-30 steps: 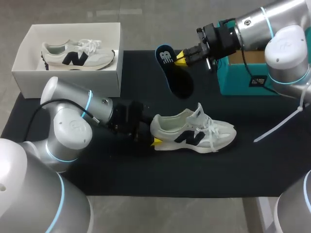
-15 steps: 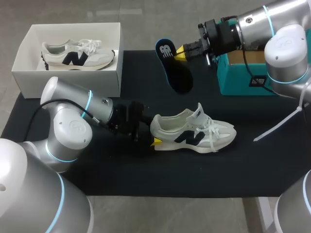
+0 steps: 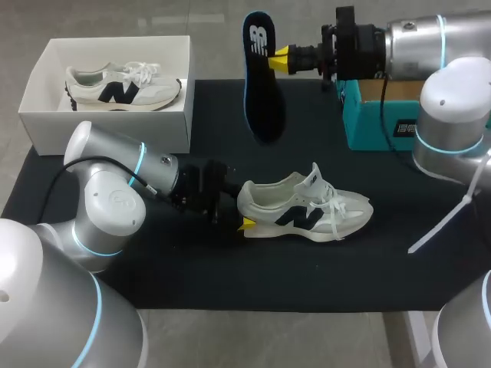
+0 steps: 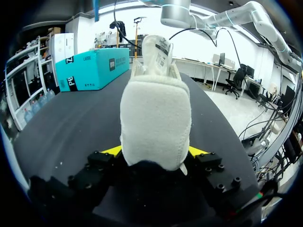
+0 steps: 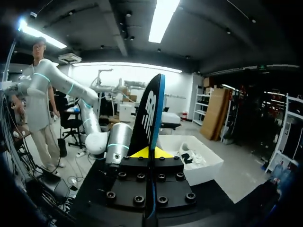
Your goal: Take the shoe out of the shoebox, open the shoe tongue, remove and reinsert the insole, then place the shoe into the shoebox
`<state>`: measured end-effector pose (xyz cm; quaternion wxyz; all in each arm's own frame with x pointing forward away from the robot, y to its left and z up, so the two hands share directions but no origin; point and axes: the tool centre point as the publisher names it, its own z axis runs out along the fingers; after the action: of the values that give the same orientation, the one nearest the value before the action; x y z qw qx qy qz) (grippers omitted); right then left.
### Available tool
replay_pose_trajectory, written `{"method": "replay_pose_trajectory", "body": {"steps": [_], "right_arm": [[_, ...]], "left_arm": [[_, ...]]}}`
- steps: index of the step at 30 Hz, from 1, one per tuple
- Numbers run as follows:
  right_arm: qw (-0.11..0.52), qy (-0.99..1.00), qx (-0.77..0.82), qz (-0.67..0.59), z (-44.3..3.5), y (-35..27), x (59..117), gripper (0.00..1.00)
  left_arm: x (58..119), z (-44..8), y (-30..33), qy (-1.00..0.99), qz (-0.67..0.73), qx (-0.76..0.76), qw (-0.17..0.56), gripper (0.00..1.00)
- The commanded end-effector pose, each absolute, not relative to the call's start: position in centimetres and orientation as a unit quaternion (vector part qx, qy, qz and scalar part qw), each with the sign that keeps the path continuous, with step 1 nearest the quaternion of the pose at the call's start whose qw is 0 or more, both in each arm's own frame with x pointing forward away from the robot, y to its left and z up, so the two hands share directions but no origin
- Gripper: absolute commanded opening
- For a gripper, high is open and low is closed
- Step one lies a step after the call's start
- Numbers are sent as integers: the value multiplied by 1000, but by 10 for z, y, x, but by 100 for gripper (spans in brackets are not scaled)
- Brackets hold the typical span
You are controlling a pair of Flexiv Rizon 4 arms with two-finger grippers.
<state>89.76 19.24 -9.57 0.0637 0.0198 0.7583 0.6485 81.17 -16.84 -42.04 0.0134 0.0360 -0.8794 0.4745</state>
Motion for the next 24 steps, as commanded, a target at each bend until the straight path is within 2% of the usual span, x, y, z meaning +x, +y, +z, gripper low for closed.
{"method": "replay_pose_trajectory", "body": {"steps": [1,13,24], "right_arm": [[63,744,69,662,-86,188,868,0],[14,755,130,642,-60,176,817,0],[27,744,145,652,-50,174,801,0]], "left_arm": [[811,-420,-169,-880,474,36,13,0],[811,-420,-169,-880,474,36,13,0],[811,-420,-169,-880,474,36,13,0]]}}
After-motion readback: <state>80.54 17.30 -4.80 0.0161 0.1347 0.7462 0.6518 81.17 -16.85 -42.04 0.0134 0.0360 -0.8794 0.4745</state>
